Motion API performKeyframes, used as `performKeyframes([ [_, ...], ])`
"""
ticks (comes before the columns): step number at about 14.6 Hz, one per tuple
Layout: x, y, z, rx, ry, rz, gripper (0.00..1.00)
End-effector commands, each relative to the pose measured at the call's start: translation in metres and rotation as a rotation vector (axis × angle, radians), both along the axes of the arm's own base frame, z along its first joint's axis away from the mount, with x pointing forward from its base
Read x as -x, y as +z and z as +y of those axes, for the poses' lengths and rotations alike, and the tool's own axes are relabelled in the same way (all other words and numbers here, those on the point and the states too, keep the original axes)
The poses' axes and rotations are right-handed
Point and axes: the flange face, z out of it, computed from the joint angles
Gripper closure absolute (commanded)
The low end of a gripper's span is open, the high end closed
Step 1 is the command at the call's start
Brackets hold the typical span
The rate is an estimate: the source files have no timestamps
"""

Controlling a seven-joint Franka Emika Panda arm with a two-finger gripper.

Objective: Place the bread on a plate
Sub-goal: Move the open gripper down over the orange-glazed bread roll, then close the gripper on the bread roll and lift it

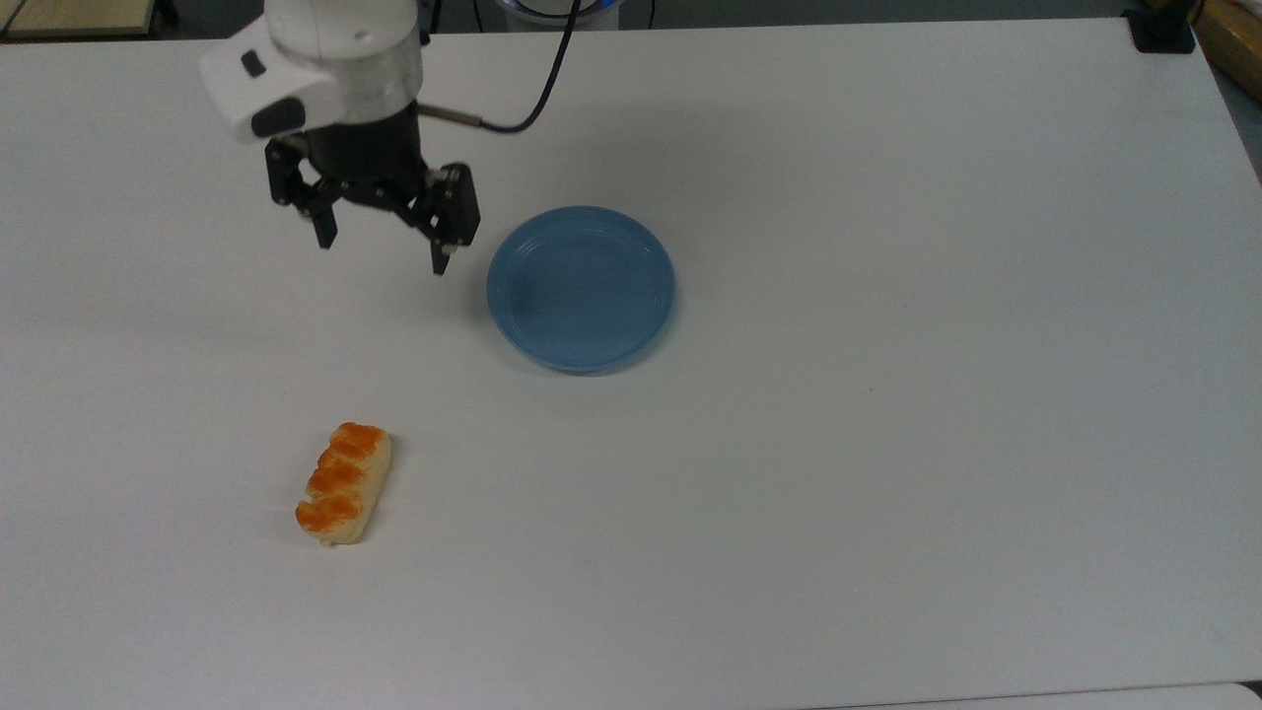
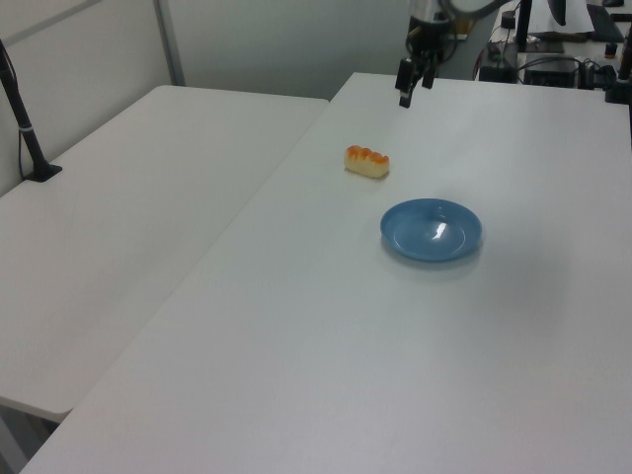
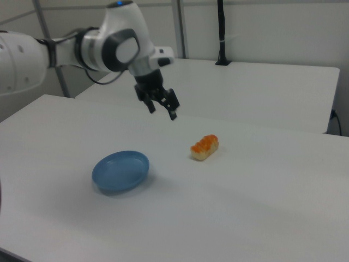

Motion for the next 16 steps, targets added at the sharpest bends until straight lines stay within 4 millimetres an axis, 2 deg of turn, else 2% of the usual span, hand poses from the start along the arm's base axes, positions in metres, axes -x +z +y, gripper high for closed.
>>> performKeyframes([
  [1, -0.05, -0.05, -0.025, -0.003, -0.158, -0.094, 0.0],
  [4, -0.069, -0.086, -0.032, -0.009, -0.263, -0.173, 0.0],
  [7, -0.078, -0.127, -0.035, 0.038, -0.233, -0.169, 0.0],
  [9, -0.086, -0.148, -0.036, 0.056, -0.222, -0.187, 0.0],
  [11, -0.093, -0.16, -0.044, 0.068, -0.231, -0.191, 0.0],
  [15, -0.101, -0.187, -0.042, 0.072, -0.221, -0.195, 0.0],
  [16, -0.101, -0.194, -0.04, 0.074, -0.216, -0.186, 0.1],
])
